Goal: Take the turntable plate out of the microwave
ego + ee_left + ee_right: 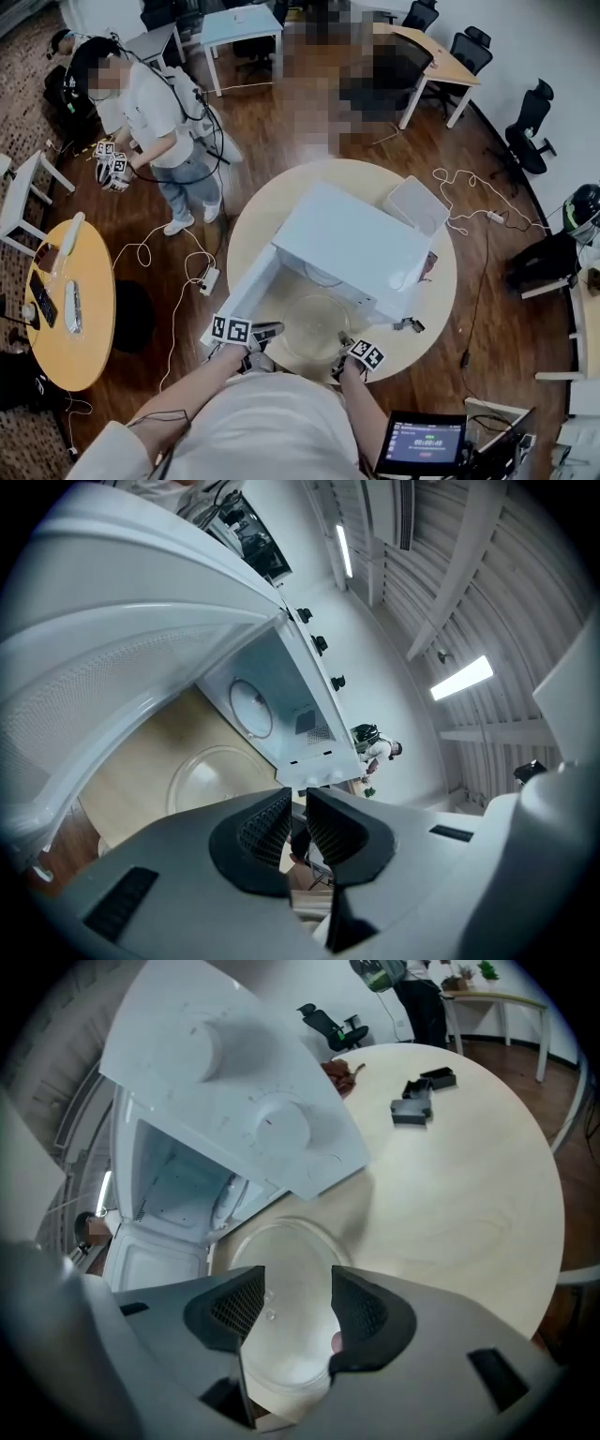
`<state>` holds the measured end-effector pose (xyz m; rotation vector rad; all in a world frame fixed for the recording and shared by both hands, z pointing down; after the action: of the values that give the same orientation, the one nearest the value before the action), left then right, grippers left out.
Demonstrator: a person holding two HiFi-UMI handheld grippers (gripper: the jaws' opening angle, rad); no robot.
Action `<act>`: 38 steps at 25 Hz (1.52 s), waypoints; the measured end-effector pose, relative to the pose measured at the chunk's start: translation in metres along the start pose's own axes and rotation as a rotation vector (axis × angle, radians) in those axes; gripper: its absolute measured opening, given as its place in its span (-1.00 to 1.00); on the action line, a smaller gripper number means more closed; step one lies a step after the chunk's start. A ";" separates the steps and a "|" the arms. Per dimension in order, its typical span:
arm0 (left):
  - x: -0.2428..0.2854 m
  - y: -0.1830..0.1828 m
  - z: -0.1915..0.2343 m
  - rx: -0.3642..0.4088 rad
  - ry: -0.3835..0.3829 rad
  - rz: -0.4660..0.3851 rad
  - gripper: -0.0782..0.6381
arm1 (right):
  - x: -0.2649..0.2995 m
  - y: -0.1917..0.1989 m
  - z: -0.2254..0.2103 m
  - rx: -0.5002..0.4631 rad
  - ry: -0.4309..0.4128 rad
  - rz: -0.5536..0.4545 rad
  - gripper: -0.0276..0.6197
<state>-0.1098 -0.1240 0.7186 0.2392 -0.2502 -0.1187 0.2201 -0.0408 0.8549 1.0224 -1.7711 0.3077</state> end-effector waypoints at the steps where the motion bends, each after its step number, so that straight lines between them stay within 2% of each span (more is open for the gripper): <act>1: -0.001 -0.002 0.000 0.018 -0.007 0.000 -0.68 | -0.006 0.000 0.006 -0.026 -0.021 -0.015 -0.22; 5: -0.003 -0.009 -0.002 0.090 -0.045 -0.013 -0.68 | -0.034 -0.001 0.020 -0.100 -0.088 -0.076 -0.22; 10: 0.011 -0.029 -0.018 0.196 -0.070 -0.051 -0.68 | -0.074 -0.027 0.042 -0.142 -0.200 -0.150 -0.22; 15: 0.028 -0.035 -0.037 0.303 -0.091 -0.075 -0.68 | -0.118 -0.043 0.060 -0.309 -0.318 -0.212 -0.22; 19: 0.036 -0.045 -0.058 0.386 -0.063 -0.110 -0.68 | -0.158 -0.059 0.082 -0.423 -0.386 -0.311 -0.22; 23: 0.040 -0.052 -0.076 0.471 -0.054 -0.132 -0.68 | -0.197 -0.079 0.094 -0.503 -0.387 -0.442 -0.22; 29: 0.024 -0.057 -0.090 0.594 -0.080 -0.112 -0.68 | -0.229 -0.085 0.108 -0.555 -0.341 -0.553 -0.22; 38: -0.004 -0.074 -0.092 0.630 -0.039 -0.108 -0.68 | -0.251 -0.061 0.118 -0.534 -0.215 -0.693 -0.22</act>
<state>-0.0961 -0.1747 0.6123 0.8775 -0.3091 -0.1497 0.2194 -0.0275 0.5716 1.2151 -1.4438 -0.6916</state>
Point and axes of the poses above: the fingertips, and each gripper's own axes: x forward along the fingers, z to its left, y out of its underside, the point moved 9 cm from there along -x, backward along the fingers, and after that the axes turned 11 degrees about y, right-handed, at the moved point
